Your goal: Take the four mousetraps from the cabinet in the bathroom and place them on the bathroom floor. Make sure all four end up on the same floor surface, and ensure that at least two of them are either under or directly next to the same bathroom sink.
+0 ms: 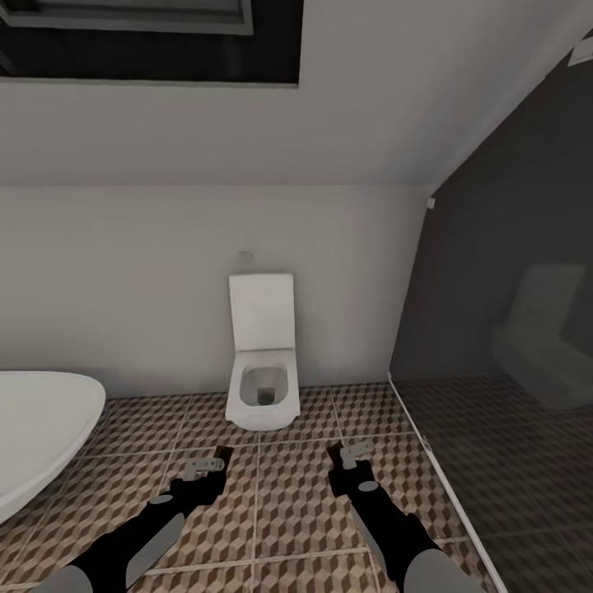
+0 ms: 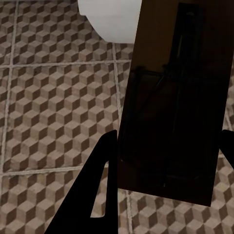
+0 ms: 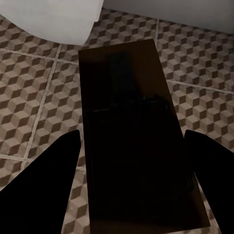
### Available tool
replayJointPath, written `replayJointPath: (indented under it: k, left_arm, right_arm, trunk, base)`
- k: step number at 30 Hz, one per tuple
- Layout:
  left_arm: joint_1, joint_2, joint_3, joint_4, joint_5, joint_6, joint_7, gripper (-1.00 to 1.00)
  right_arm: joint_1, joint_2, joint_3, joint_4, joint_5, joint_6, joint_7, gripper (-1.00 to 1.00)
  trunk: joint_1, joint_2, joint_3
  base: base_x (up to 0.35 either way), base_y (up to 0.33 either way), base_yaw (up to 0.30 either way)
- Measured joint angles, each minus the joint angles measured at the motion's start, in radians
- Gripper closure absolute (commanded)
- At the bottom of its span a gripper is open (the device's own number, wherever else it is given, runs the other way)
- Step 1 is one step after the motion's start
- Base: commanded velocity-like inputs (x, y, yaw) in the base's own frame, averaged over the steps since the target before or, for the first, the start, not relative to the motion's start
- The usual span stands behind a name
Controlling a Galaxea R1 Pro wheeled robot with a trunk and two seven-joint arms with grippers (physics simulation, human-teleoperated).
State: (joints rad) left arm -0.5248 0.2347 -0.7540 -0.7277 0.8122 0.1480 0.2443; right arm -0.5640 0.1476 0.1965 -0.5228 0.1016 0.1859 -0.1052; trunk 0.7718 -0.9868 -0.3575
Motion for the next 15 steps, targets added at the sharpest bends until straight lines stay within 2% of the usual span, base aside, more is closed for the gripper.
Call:
replayJointPath:
  k: [15]
  left_arm:
    - [0.0, 0.0, 0.0, 0.0, 0.0, 0.0, 0.0, 1.0]
  right_arm:
    - [0.0, 0.0, 0.0, -0.001, 0.0, 0.0, 0.001, 1.0]
  trunk:
    - [0.058, -0.105, -0.047]
  base:
    - [0.0, 0.0, 0.0]
